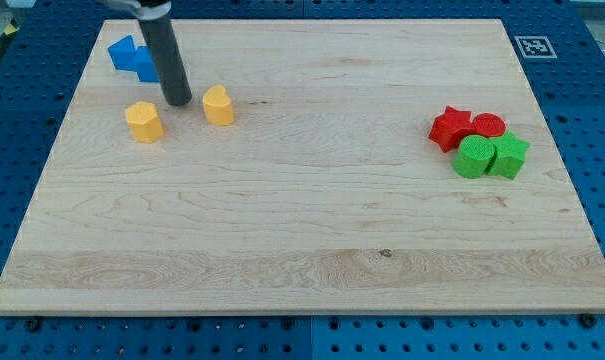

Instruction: Push hexagon to the center left of the board

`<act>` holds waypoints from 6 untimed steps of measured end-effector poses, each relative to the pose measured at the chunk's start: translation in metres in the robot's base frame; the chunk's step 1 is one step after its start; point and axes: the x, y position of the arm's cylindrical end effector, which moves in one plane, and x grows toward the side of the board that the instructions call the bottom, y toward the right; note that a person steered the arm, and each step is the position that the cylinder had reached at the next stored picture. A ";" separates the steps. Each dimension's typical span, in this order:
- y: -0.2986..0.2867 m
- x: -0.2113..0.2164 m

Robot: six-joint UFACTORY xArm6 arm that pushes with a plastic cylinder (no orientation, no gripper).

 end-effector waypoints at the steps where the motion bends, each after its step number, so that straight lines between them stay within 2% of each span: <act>1: -0.009 -0.007; 3: -0.011 0.093; 4: 0.003 0.120; 5: 0.011 0.081; 6: -0.008 0.058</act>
